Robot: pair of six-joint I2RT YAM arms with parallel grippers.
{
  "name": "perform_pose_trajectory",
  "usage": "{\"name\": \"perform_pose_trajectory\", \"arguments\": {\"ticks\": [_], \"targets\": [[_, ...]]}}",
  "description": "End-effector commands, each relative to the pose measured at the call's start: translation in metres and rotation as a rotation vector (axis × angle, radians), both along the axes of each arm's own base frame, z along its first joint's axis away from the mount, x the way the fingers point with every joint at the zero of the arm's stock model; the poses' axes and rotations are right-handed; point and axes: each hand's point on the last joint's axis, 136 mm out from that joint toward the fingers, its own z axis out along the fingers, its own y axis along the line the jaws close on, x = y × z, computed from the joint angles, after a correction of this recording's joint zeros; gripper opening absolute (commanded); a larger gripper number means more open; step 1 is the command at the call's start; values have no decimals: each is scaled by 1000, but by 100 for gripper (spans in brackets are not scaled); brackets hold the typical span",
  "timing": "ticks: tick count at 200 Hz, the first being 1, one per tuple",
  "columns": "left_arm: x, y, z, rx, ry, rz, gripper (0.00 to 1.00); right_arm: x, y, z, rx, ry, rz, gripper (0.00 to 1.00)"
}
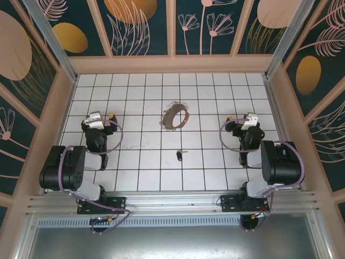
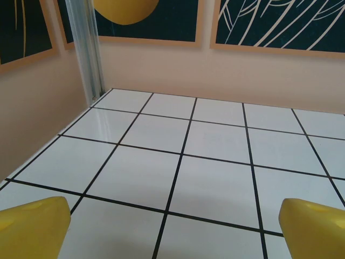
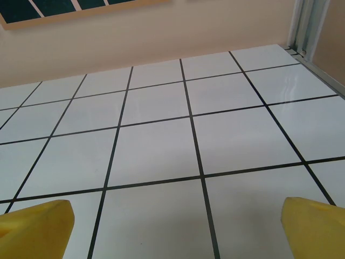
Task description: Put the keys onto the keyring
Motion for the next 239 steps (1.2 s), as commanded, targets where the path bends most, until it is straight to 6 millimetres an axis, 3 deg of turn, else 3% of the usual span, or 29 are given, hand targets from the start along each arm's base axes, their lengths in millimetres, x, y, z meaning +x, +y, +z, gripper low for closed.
{"name": "perform_pose_trajectory", "arguments": {"ticks": [1, 137, 192, 221, 239], "targets": [[-2, 3, 5, -10, -21, 15, 98, 6, -1, 18, -14, -65, 1, 99], [-1, 0, 8, -5, -23, -5, 99, 5, -3, 19, -8, -67, -2, 99], [2, 6, 24, -14, 0, 35, 99, 11, -15, 41, 24, -26, -77, 99], [9, 6, 28, -25, 39, 34, 99, 18, -40, 55, 113, 31, -234, 99], [7, 4, 37, -27, 19, 25, 99, 22, -37, 63, 153, 56, -196, 99]]}}
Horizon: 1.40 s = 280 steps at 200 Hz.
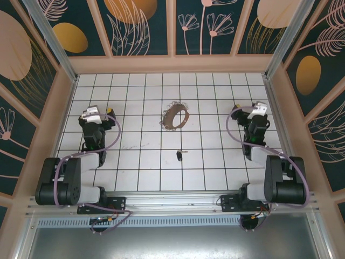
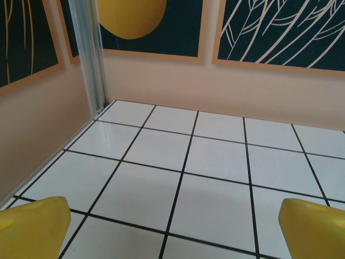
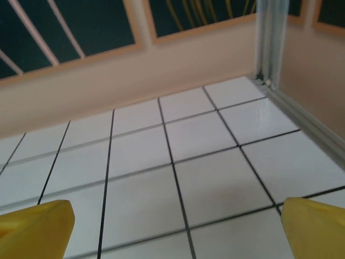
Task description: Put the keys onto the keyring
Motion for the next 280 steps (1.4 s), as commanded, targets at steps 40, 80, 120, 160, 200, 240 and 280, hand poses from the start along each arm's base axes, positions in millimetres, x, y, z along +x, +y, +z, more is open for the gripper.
{"name": "perform_pose_trajectory", "arguments": {"ticks": [40, 80, 120, 160, 200, 240, 280], "targets": [[-5, -7, 63, -156, -141, -34, 99, 7, 15, 31, 130, 41, 95, 99], [3, -20, 69, -343, -52, -85, 98, 18, 68, 26, 221, 141, 339, 91], [10, -46, 60, -507, 39, -186, 98, 22, 132, 5, 287, 256, 523, 80], [21, -96, 56, -523, 141, -343, 97, 22, 183, -25, 304, 364, 622, 69], [27, -152, 50, -558, 242, -498, 92, 28, 206, -51, 350, 448, 709, 53], [31, -201, 39, -525, 330, -602, 93, 40, 226, -73, 355, 520, 779, 43], [39, -241, 23, -494, 402, -668, 93, 53, 248, -92, 328, 578, 829, 32]]}}
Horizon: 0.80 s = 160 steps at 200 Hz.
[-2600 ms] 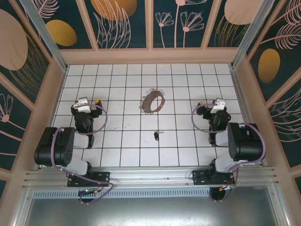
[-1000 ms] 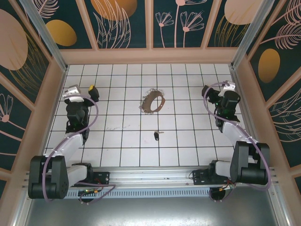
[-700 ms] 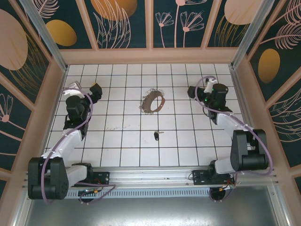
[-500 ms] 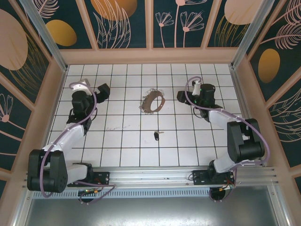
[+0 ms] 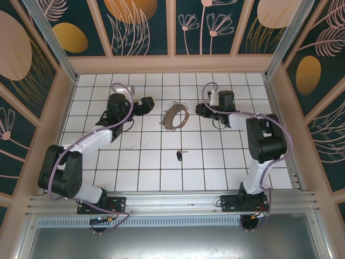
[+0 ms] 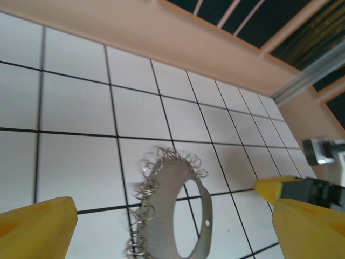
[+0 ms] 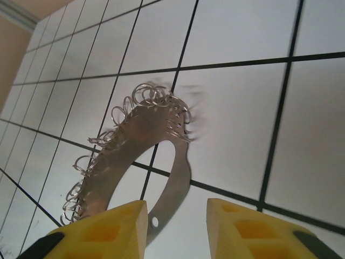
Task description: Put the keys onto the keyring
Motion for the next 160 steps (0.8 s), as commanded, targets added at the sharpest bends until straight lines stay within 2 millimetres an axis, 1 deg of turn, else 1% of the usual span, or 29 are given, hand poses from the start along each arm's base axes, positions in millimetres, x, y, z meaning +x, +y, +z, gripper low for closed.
{"name": "perform_pose_trajectory", "arguments": {"ticks": [1, 17, 27, 28, 31, 59, 72, 74, 76, 102, 160], "targets": [[4, -20, -4, 21, 19, -57, 93, 1, 19, -7, -6, 24, 74, 32], [9, -30, -11, 36, 33, -78, 93, 5, 23, -13, -24, 32, 82, 32], [8, -34, -24, 48, 60, -89, 92, 7, 25, -16, -36, 30, 83, 32], [11, -35, -19, 44, 50, -89, 92, 7, 25, -16, -37, 30, 83, 32], [14, -38, -15, 39, 44, -93, 92, 8, 25, -17, -41, 30, 83, 32], [22, -49, -22, 40, 63, -119, 92, 13, 28, -23, -65, 33, 90, 33], [25, -52, -17, 35, 56, -127, 92, 16, 28, -24, -72, 30, 91, 33], [26, -54, -26, 42, 74, -129, 92, 16, 28, -24, -74, 29, 92, 33], [26, -54, -28, 43, 79, -131, 92, 17, 28, -24, -76, 27, 92, 33], [29, -59, -31, 40, 86, -137, 92, 20, 30, -27, -84, 31, 103, 33], [29, -58, -33, 41, 87, -135, 93, 25, 37, -35, -99, 32, 129, 33]]}}
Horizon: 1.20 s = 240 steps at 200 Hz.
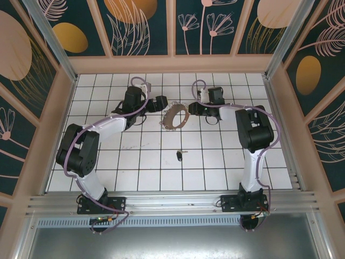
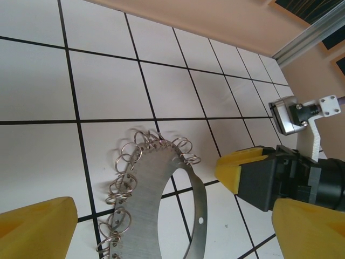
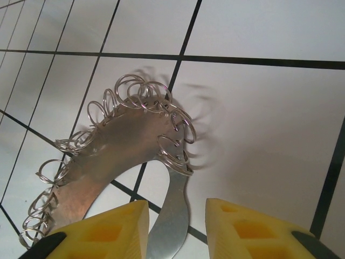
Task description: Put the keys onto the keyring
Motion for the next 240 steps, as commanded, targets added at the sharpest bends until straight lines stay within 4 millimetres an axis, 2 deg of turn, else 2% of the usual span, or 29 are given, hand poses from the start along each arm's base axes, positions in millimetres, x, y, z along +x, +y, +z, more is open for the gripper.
{"name": "perform_pose_trajectory", "arguments": {"ticks": [1, 131, 220, 240], "targets": [[1, -6, 4, 2, -12, -24, 93, 3, 8, -2, -16, -9, 35, 33], [2, -7, 2, 10, -15, -29, 94, 10, 21, -13, -40, -1, 77, 32], [2, -7, -2, 16, -14, -31, 95, 8, 25, -18, -48, 5, 98, 22], [2, -7, -2, 16, -14, -31, 95, 8, 28, -17, -44, 6, 103, 16]]}}
